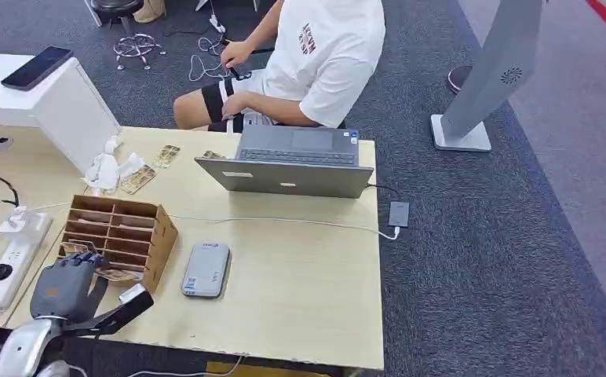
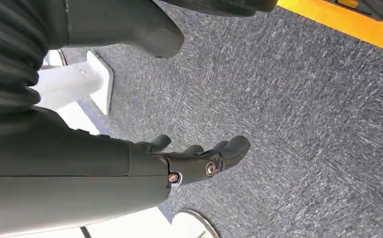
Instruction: Pass the card to the sensor for recognition and then transmit it.
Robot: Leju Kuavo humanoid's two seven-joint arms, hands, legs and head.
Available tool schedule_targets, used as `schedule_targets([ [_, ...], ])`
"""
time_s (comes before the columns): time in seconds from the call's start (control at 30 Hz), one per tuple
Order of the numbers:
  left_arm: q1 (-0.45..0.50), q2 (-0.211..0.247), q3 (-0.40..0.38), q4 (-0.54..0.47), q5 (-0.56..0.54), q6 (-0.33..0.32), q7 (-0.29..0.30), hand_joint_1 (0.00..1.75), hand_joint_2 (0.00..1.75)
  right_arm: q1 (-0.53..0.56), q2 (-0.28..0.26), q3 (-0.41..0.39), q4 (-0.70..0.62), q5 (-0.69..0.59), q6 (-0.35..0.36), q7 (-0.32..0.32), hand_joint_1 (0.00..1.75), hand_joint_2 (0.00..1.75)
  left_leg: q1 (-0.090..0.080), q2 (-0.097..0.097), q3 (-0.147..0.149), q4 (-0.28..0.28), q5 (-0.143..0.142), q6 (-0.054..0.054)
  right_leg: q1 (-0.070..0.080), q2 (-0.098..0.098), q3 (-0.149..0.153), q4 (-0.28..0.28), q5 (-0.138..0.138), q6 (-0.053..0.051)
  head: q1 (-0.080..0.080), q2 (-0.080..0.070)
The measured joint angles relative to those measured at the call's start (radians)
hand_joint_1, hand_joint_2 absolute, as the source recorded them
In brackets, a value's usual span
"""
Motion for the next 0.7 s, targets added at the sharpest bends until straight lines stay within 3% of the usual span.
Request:
schedule_targets([
  [0.37,0.010,0.004,0.000,-0.008,0.024,0.028,-0.024,1.75,1.75,0.000,0.000,0.000,0.000,0.002,-0.001,-0.003,0.00,1.75,0.000,0.000,0.000,0.000,0.000,0.000,0.000,0.000,0.000,0.000,0.000,0.000,0.000,0.000],
  [0.7,0.086,0.005,-0.069,-0.296,0.023,0.178,-0.068,1.75,1.75,0.008,0.003,-0.005,0.000,-0.044,-0.035,-0.024,0.00,1.75,0.000,0.000,0.000,0.000,0.000,0.000,0.000,0.000,0.000,0.000,0.000,0.000,0.000,0.000],
])
